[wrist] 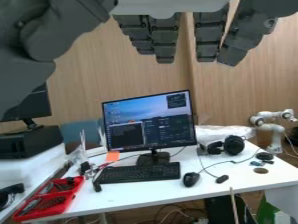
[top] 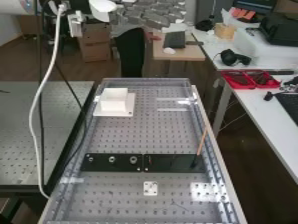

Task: Grab the pcb board and place it in the clear container

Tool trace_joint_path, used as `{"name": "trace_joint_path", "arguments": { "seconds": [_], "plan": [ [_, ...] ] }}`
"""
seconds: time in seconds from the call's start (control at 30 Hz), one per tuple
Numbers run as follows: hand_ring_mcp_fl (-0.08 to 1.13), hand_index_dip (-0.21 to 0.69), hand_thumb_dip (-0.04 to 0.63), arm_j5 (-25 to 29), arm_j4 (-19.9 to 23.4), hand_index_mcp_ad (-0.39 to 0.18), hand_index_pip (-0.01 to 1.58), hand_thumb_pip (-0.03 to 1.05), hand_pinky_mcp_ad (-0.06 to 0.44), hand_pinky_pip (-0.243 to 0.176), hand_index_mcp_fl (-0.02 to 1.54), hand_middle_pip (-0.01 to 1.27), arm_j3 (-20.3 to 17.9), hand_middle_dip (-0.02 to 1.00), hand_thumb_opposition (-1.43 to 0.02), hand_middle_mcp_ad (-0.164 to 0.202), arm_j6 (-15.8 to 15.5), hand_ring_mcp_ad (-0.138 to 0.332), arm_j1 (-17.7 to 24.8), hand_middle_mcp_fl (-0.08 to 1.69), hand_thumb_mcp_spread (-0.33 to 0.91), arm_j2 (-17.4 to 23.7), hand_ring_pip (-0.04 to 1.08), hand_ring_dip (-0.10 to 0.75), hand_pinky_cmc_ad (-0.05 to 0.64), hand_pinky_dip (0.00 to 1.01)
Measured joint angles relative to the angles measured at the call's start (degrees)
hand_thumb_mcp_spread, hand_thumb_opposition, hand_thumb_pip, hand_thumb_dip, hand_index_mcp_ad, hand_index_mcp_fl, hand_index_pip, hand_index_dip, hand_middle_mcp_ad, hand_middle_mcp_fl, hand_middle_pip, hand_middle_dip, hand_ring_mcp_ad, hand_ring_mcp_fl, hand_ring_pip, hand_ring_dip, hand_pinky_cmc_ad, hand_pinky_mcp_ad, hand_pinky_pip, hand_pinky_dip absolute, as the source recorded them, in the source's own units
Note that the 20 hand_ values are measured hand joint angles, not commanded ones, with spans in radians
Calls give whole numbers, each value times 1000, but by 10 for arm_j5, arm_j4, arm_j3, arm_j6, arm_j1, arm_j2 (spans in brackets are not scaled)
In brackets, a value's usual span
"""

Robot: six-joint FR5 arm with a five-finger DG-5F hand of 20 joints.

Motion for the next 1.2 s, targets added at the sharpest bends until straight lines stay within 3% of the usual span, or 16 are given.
{"name": "trace_joint_path", "arguments": {
  "seconds": [0.37, 0.67, 0.8, 1.0, 1.2],
  "plan": [
    [33, 37, 7, 27, 50, 117, 86, 89, 234, -126, 10, 136, -41, 26, -665, 122, 2, 255, 10, 9, 185, -24, 91, -33, 328, 229],
    [35, 115, 5, 50, 111, 117, 87, 145, 234, -126, 7, 138, -80, 26, -663, 122, 40, 255, 2, 10, 227, -61, 93, -33, 332, 258],
    [35, 154, 9, 65, 143, 113, 82, 175, 234, -126, 28, 136, -97, 26, -663, 120, 43, 255, -4, 7, 258, -77, 91, -33, 332, 276],
    [37, 202, 37, 88, 205, 82, 101, 262, 234, -126, 126, 136, -123, 26, -695, 113, 20, 253, -13, 5, 347, -97, 93, -33, 332, 291],
    [19, 202, 49, 98, 224, 33, 101, 309, 223, -124, 197, 138, -131, 31, -695, 105, -6, 253, -23, 7, 405, -116, 93, -33, 335, 290]
  ]
}}
